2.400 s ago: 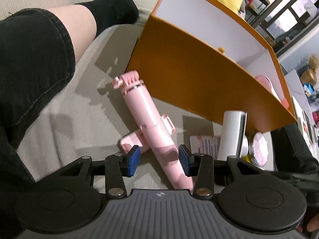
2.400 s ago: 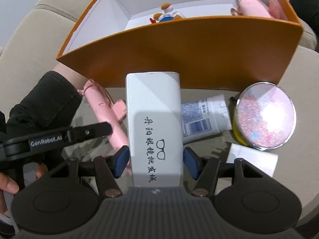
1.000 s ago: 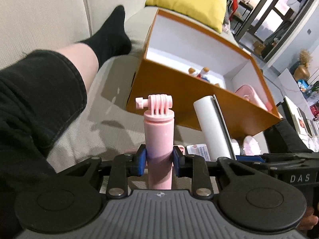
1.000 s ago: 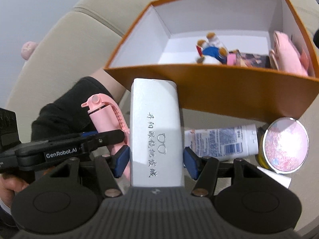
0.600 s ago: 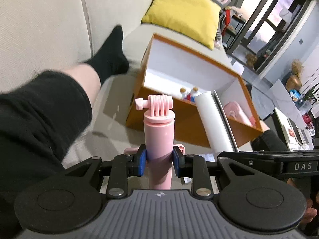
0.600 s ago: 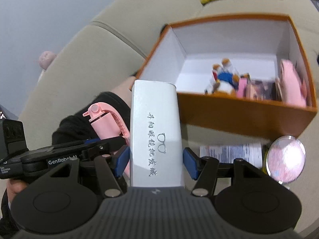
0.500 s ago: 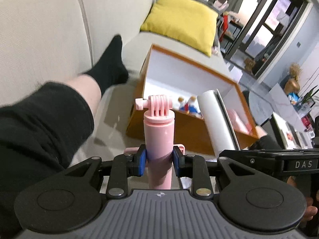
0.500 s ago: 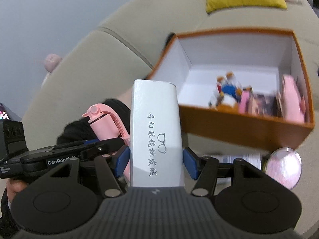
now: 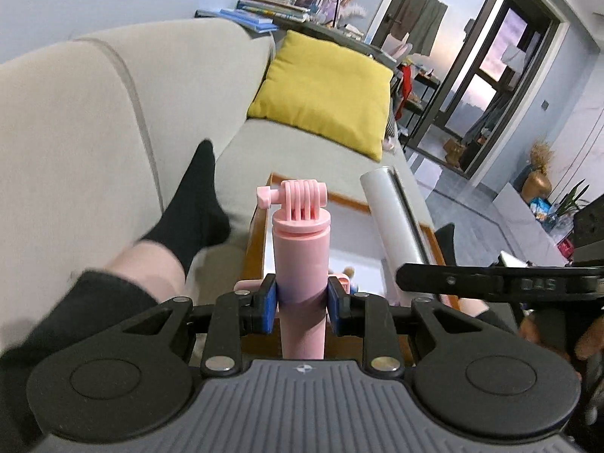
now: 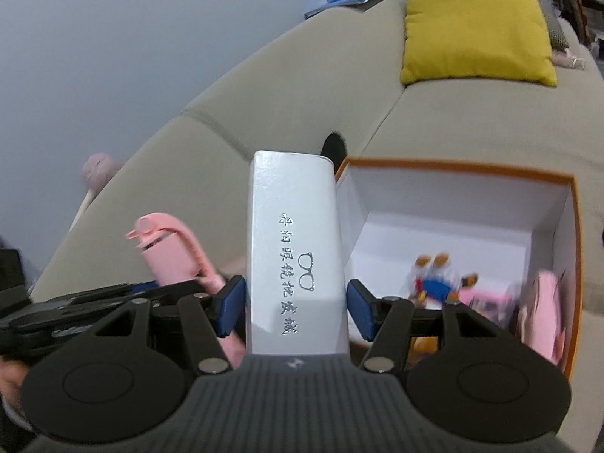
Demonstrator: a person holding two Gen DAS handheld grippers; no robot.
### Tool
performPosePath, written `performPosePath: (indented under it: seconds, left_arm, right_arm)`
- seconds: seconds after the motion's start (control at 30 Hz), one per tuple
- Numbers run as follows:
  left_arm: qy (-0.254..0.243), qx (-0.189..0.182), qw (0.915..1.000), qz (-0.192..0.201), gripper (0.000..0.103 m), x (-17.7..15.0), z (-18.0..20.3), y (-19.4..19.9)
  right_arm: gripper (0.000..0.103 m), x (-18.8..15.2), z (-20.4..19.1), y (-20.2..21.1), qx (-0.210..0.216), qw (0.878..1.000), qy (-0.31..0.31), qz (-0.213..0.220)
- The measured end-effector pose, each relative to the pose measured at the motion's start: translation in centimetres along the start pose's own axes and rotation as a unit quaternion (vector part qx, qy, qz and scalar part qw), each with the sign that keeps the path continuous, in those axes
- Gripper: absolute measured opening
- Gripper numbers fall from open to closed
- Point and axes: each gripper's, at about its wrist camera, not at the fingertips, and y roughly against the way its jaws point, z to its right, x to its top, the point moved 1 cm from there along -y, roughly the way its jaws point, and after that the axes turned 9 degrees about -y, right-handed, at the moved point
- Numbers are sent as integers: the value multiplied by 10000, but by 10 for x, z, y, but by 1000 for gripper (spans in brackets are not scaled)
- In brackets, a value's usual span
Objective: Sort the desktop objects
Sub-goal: 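Drop the glasses box into the orange box with the right gripper while the left carries the stick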
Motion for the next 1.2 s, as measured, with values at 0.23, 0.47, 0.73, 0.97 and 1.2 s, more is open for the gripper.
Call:
performPosePath:
  seconds: [0.23, 0.47, 0.73, 0.97, 1.2]
  left_arm:
    - [-60, -86, 9998, 145, 31, 39, -11, -12]
    - [-110, -89, 9998, 153, 31, 63, -20, -32]
    - [-4, -238, 9997, -11, 31, 65, -26, -58]
    - [146, -158, 9997, -64, 31, 61, -46, -62]
    - [343, -254, 9990, -118, 31, 58, -58, -64]
  right_arm:
    - [61, 35, 18, -34, -542, 9974, -469, 49]
    - [61, 44, 51, -81, -896, 9872, -1270, -371]
    - [61, 41, 60, -141, -977, 9796, -1526, -871]
    - [61, 32, 65, -186, -1153, 9699, -1637, -1387]
    - [61, 23, 62, -209, -1250, 9630, -1683, -1693]
